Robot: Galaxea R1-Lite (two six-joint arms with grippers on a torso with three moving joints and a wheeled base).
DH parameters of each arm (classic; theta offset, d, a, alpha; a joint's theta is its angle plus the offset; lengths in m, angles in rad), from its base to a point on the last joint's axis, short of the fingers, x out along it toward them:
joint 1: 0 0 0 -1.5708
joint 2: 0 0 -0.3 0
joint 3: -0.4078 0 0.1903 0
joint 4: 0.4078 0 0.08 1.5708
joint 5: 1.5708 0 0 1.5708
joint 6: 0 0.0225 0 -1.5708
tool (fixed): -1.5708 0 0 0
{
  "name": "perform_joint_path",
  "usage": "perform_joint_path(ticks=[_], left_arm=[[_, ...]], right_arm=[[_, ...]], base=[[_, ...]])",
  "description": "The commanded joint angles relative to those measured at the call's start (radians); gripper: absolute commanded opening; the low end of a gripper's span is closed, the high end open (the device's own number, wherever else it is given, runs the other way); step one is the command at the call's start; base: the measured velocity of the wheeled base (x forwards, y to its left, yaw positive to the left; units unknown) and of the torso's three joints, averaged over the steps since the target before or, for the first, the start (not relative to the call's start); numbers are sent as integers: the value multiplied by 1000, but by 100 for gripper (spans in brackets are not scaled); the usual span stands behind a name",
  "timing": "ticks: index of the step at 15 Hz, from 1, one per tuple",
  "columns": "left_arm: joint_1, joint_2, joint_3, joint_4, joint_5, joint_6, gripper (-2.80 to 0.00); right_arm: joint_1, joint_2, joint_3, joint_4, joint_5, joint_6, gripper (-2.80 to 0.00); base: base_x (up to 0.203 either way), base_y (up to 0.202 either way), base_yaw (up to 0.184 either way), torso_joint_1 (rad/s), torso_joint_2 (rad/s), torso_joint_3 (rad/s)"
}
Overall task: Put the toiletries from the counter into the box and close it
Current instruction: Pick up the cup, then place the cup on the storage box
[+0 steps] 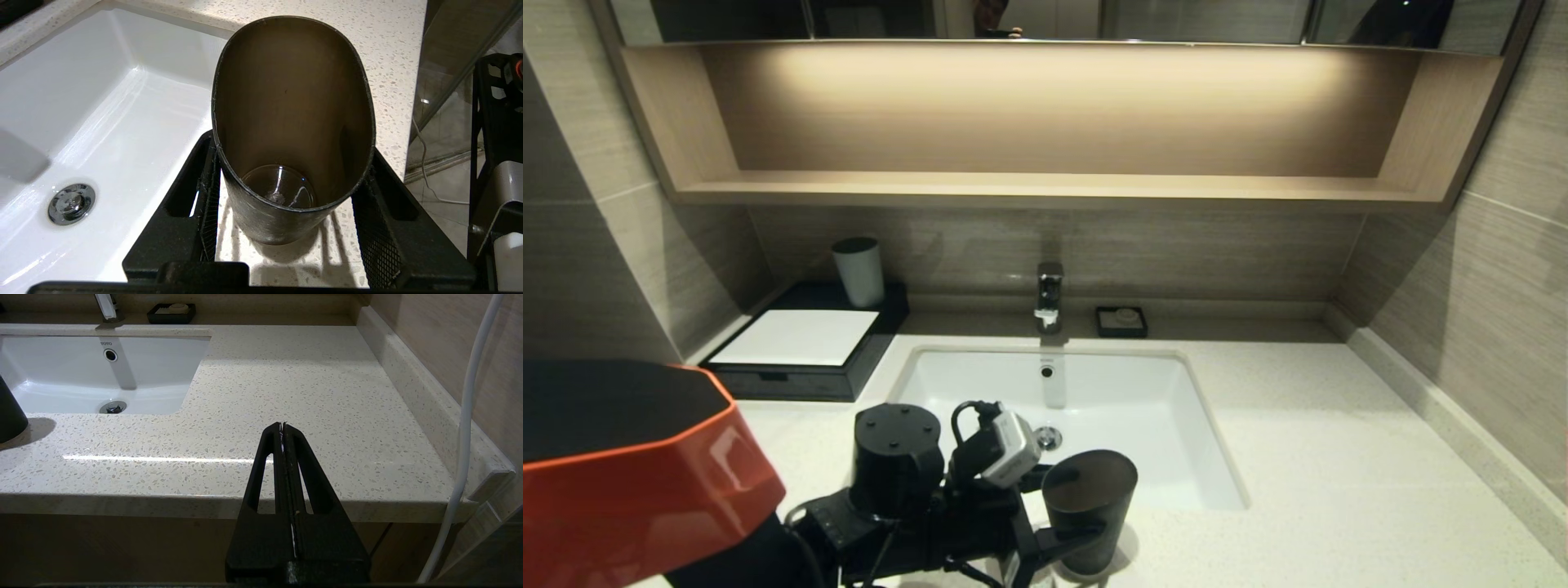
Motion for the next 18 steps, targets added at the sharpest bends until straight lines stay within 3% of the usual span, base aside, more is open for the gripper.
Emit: perform_joint_path(ticks=[1,6,11,16,18], left_arm=[[-2,0,-11,-10,22,0,-280],[-5,-26,-59,4,116,-32,-280],[-3,-73,-57,2,133,-33,-280],[-2,-133,-100,4,243,-50,-280],[36,-164,-140,29,254,-62,-280]], right_arm=[[0,0,2,0,0,0,-280],[0,0,1,0,0,0,-280],[0,0,2,0,0,0,-280],[0,0,1,0,0,0,-280],[0,0,2,0,0,0,-280]], base=[[0,0,0,0,0,0],[0,0,0,0,0,0],[0,0,0,0,0,0],[0,0,0,0,0,0],[0,0,0,0,0,0]])
